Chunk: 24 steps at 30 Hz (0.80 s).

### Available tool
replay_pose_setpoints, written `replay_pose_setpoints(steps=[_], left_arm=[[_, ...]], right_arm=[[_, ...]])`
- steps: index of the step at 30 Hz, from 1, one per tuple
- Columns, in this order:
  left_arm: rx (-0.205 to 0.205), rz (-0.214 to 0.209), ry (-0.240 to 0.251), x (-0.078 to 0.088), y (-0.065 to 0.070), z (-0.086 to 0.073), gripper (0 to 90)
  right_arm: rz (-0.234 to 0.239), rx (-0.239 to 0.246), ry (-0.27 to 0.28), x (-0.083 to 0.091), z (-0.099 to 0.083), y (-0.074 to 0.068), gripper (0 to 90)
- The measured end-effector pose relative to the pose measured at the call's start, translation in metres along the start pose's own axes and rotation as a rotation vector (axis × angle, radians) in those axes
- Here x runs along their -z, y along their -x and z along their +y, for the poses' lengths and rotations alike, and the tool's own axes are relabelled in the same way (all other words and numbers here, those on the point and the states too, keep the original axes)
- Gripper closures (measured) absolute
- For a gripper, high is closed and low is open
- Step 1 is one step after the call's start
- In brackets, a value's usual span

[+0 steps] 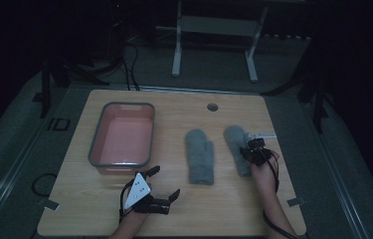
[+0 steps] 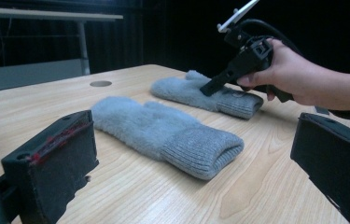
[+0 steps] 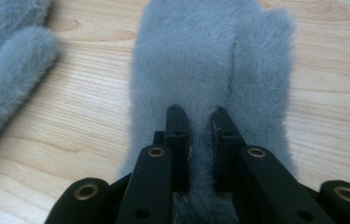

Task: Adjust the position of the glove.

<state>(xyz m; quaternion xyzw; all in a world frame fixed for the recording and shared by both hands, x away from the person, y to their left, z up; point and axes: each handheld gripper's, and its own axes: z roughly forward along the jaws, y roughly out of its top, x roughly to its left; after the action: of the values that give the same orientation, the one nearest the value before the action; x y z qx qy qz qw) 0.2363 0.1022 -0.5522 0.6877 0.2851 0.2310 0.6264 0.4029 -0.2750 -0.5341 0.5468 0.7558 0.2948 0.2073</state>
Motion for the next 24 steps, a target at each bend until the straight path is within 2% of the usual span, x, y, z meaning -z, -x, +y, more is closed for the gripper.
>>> replay_pose_setpoints(steps=[4, 5, 6, 8, 9, 10, 11, 14, 15, 17, 20, 21, 24], left_arm=[[-0.008, 0.021, -0.022, -0.005, 0.000, 0.002, 0.6], [-0.010, 0.028, -0.024, -0.006, 0.000, 0.003, 0.6], [-0.014, 0.034, -0.030, -0.008, 0.000, 0.003, 0.6], [-0.015, 0.041, -0.024, -0.010, 0.001, 0.004, 0.6], [-0.015, 0.045, -0.025, -0.012, 0.002, 0.004, 0.6], [-0.015, 0.038, -0.033, -0.015, 0.004, 0.003, 0.6], [-0.011, 0.026, -0.037, -0.017, 0.005, 0.003, 0.6], [-0.033, 0.018, -0.062, -0.022, 0.011, 0.003, 0.6], [-0.040, 0.020, -0.062, -0.023, 0.012, 0.004, 0.6], [-0.047, 0.024, -0.058, -0.025, 0.013, 0.006, 0.6], [-0.034, 0.050, -0.045, -0.027, 0.013, 0.008, 0.6], [-0.026, 0.060, -0.049, -0.028, 0.013, 0.008, 0.6], [-0.004, 0.073, -0.075, -0.029, 0.015, 0.006, 0.6]], right_arm=[[0.001, -0.077, 0.011, 0.011, 0.000, -0.005, 81.4], [0.002, -0.133, 0.021, 0.017, 0.000, -0.009, 81.4], [0.002, -0.133, 0.021, 0.017, 0.000, -0.009, 81.4], [-0.024, -0.148, 0.031, 0.025, 0.002, -0.021, 81.4], [-0.024, -0.148, 0.031, 0.025, 0.002, -0.021, 81.4], [-0.050, -0.147, 0.031, 0.029, 0.005, -0.031, 81.5], [-0.051, -0.153, 0.032, 0.030, 0.007, -0.035, 81.5], [-0.044, -0.166, 0.034, 0.033, 0.009, -0.043, 81.4], [-0.034, -0.173, 0.035, 0.034, 0.013, -0.055, 81.5], [-0.033, -0.171, 0.036, 0.034, 0.014, -0.060, 81.4], [-0.015, -0.184, 0.046, 0.036, 0.021, -0.080, 81.4], [-0.015, -0.184, 0.046, 0.036, 0.021, -0.080, 81.4], [0.000, -0.170, 0.039, 0.039, 0.027, -0.101, 81.4]])
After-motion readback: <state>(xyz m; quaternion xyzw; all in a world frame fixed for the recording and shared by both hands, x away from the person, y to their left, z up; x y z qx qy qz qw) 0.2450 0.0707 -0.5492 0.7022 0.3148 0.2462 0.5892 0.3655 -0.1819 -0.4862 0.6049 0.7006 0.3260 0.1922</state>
